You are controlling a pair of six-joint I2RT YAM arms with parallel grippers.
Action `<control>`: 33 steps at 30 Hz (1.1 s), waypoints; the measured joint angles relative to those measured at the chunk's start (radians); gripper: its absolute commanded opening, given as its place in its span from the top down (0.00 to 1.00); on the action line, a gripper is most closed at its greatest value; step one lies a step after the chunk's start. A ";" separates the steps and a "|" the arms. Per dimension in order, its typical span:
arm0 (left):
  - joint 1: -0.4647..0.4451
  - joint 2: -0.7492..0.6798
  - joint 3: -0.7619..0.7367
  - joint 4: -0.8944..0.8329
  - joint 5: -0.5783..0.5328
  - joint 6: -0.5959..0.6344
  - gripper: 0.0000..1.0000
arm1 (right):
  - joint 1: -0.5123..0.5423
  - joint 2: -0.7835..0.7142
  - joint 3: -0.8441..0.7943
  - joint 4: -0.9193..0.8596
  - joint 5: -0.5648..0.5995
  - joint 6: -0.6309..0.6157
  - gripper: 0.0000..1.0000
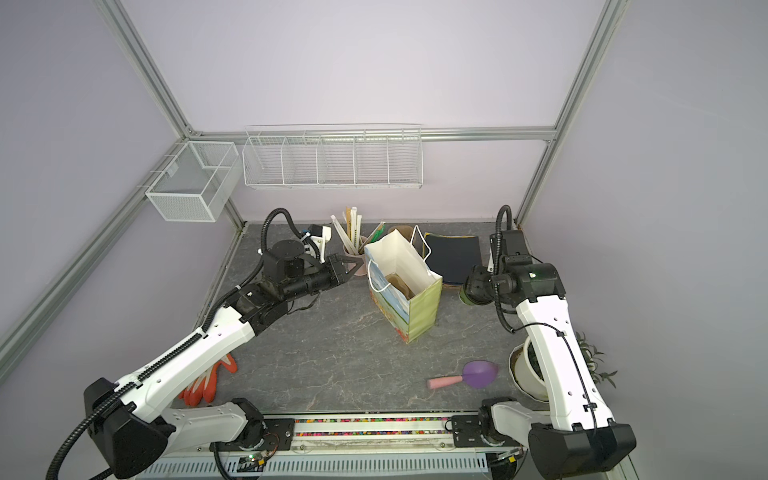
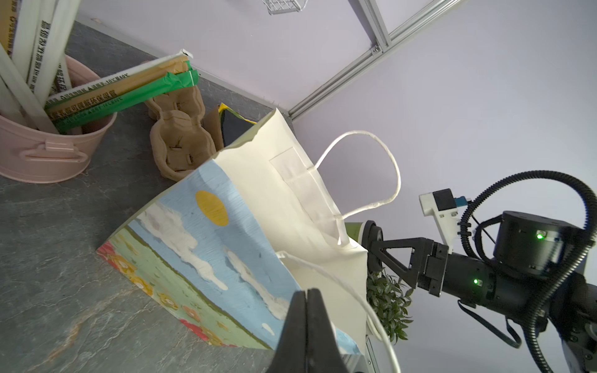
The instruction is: Pack the takeout coffee
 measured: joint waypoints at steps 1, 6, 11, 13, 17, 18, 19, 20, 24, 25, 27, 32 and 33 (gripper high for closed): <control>0.000 -0.001 0.000 0.000 0.006 0.000 0.52 | 0.000 -0.002 0.000 -0.003 0.000 -0.002 0.34; -0.002 -0.042 0.000 -0.007 0.018 -0.005 0.40 | 0.000 -0.002 0.000 -0.013 0.000 -0.010 0.34; -0.048 -0.095 0.031 -0.057 -0.007 0.019 0.40 | 0.000 -0.002 0.000 -0.013 -0.001 -0.016 0.35; -0.075 -0.079 0.071 -0.079 -0.012 0.028 0.43 | 0.000 -0.002 0.000 -0.013 -0.002 -0.016 0.35; -0.098 -0.038 0.110 -0.117 -0.021 0.051 0.48 | 0.001 -0.002 0.000 -0.013 -0.004 -0.016 0.35; -0.098 -0.028 0.113 -0.132 -0.026 0.057 0.48 | 0.001 -0.002 0.000 -0.013 -0.004 -0.016 0.35; -0.098 -0.021 0.115 -0.146 -0.033 0.061 0.49 | 0.001 -0.002 0.000 -0.013 -0.004 -0.017 0.35; -0.097 -0.013 0.117 -0.161 -0.037 0.064 0.50 | 0.001 -0.002 0.000 -0.014 -0.004 -0.017 0.35; -0.097 0.015 0.140 -0.209 -0.047 0.084 0.59 | 0.001 -0.002 0.002 -0.021 -0.005 -0.017 0.35; -0.097 0.019 0.143 -0.213 -0.048 0.086 0.61 | 0.001 -0.002 0.003 -0.023 -0.005 -0.017 0.35; -0.097 0.024 0.146 -0.216 -0.051 0.092 0.67 | 0.004 -0.002 0.009 -0.027 -0.006 -0.017 0.35; -0.097 0.046 0.153 -0.222 -0.056 0.101 0.93 | 0.011 -0.002 0.030 -0.038 -0.008 -0.017 0.35; -0.097 0.051 0.156 -0.224 -0.058 0.104 1.00 | 0.011 -0.002 0.035 -0.042 -0.008 -0.018 0.35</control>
